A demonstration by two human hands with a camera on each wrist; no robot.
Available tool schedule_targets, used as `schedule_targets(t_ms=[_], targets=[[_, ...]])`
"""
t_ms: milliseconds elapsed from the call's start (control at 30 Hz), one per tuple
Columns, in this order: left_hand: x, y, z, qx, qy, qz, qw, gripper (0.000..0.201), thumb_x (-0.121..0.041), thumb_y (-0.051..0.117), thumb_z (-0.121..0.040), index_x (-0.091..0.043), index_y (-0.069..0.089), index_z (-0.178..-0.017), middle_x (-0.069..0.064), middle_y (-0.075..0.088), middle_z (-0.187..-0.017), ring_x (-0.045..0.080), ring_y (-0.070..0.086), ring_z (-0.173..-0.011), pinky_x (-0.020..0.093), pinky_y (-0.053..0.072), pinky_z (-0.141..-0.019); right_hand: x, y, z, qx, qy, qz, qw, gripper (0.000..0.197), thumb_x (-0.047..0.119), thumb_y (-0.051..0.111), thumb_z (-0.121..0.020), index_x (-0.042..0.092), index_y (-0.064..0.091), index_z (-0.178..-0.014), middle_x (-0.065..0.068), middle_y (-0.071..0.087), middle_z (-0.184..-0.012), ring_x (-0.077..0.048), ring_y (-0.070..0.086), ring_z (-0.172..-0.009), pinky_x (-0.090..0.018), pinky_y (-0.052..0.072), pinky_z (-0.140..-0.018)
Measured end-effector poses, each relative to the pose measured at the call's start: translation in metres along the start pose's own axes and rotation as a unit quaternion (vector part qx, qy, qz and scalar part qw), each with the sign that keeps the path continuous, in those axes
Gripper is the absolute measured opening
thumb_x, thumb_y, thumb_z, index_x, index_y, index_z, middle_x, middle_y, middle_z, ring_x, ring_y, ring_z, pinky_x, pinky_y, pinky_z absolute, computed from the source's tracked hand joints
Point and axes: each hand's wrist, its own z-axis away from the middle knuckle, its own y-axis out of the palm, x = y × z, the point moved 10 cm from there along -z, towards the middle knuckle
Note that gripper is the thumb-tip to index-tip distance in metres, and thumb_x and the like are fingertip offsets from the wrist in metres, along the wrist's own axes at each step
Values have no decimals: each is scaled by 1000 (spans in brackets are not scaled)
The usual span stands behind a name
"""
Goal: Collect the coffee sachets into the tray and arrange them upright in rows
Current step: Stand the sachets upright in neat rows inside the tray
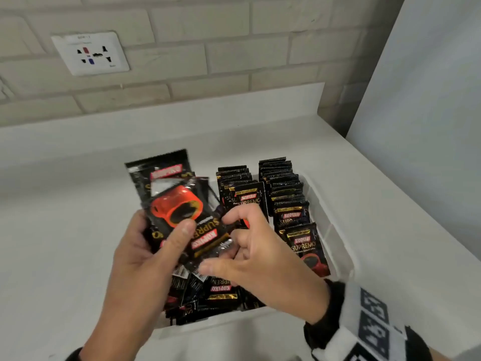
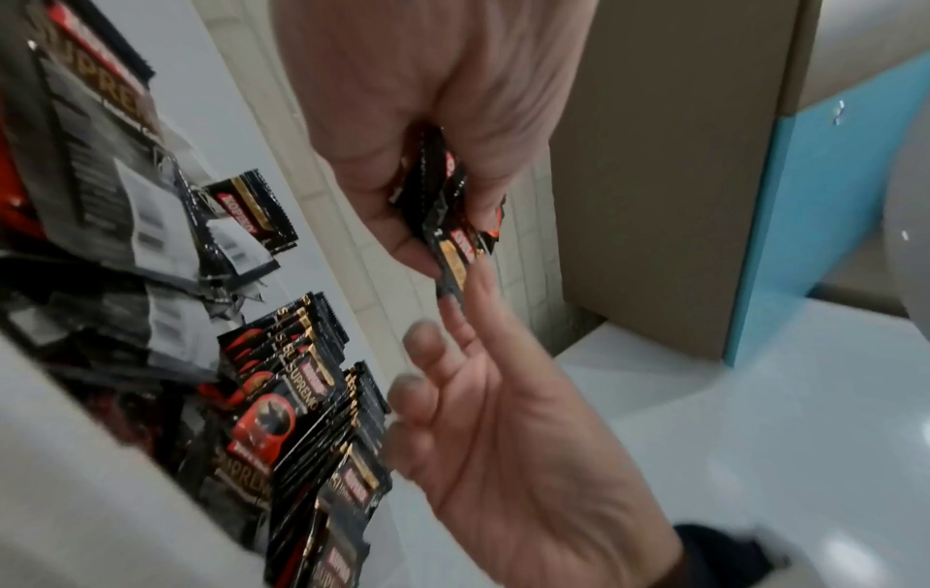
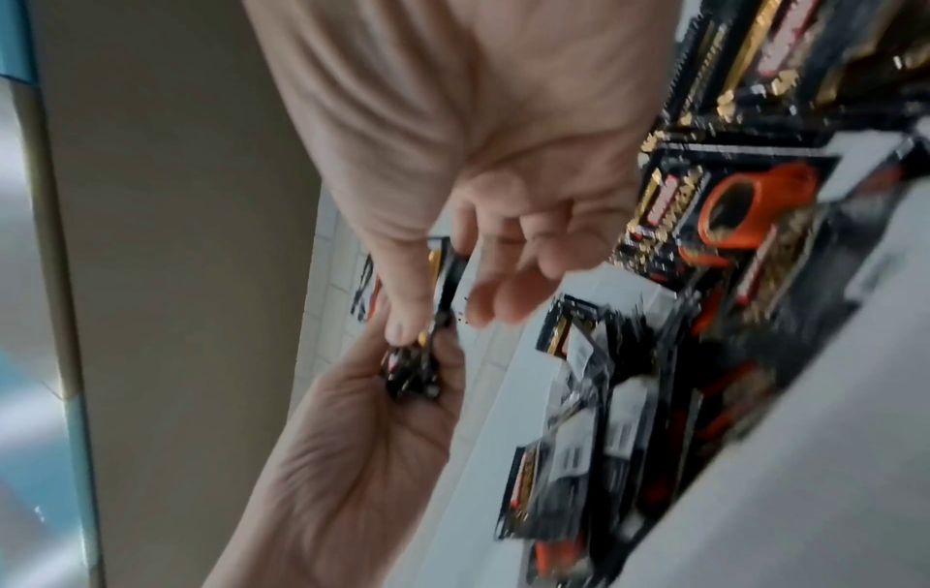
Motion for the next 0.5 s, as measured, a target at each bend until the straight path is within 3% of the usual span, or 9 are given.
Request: schedule_targets(t_ms=[100,200,300,400,500], targets=[[-9,-16,-7,-31,14,27,999,61,-66,83,-29,-38,70,-82,-5,74,-90,13,71,-81,30,59,-69,3,-8,3,55,3,192,980,36,39,60,-84,31,44,-115,11,58,-85,7,50,-64,-13,43,-62],[-21,-24,-11,-37,33,23,999,56,-63,83,-35,-38,69,-83,-8,74,-89,12,72,-80,33,59,-67,1,-25,-3,57,-10,350,935,35,34,50,-92,24,50,-126,9,57,-113,3,49,-90,-12,39,-81],[-24,-23,-12,-35,30,19,999,55,-62,83,-39,-37,68,-86,-6,74,-91,14,72,-81,40,59,-70,-24,-26,-11,110,40,450,885,46,28,49,-94,18,38,-138,-2,44,-136,-13,44,-119,-26,36,-101],[-22,-18,-11,-28,18,10,999,61,-66,82,-33,-38,69,-86,-6,74,-91,15,72,-81,49,56,-78,-44,-17,-15,178,83,484,853,63,22,57,-90,15,23,-144,-5,34,-141,-20,41,-123,-34,40,-101],[-20,-13,-10,-17,6,7,1000,63,-69,81,-29,-40,69,-83,-8,74,-88,12,71,-79,46,51,-81,-52,-12,-21,208,114,510,827,73,24,64,-86,17,20,-144,-6,31,-144,-23,39,-125,-40,44,-96]])
